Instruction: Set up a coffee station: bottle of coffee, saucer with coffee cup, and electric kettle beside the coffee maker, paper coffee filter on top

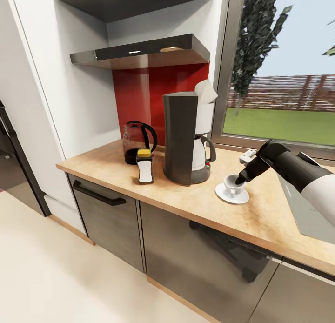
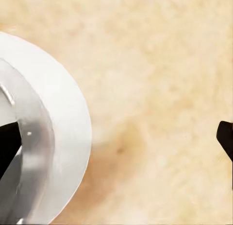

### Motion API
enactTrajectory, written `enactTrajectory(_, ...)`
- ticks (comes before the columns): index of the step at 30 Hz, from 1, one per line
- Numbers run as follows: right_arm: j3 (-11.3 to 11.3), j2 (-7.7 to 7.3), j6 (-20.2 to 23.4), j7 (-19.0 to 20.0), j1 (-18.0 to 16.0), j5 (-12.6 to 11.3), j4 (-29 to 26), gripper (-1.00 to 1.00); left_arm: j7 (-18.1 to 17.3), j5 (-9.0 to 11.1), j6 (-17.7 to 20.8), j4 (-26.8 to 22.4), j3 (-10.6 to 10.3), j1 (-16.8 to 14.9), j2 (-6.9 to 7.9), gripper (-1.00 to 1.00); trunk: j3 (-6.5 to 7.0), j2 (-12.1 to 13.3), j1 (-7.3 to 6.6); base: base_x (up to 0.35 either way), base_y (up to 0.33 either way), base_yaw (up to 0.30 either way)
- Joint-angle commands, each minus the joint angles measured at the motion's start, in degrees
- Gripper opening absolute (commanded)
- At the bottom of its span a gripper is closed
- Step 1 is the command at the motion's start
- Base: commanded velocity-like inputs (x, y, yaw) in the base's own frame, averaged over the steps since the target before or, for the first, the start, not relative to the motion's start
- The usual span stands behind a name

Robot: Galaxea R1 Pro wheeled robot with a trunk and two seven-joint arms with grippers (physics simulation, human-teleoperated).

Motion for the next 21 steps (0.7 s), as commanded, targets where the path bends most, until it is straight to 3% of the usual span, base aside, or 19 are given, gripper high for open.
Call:
enactTrajectory(1, 0.2, -0.05, 0.1, 0.5, -0.1, 0.5, -0.1, 1.0, -0.2, -0.2, 0.5, 0.0, 0.4, 0.0, 0.01, 1.0, -0.06, 0.0, 0.0, 0.0, 0.0, 0.0)
enactTrajectory(21, 0.2, -0.04, 0.1, 0.5, -0.1, 0.5, -0.1, 1.0, -0.2, -0.2, 0.5, 0.0, 0.4, 0.0, 0.01, 1.0, -0.06, 0.0, 0.0, 0.0, 0.0, 0.0)
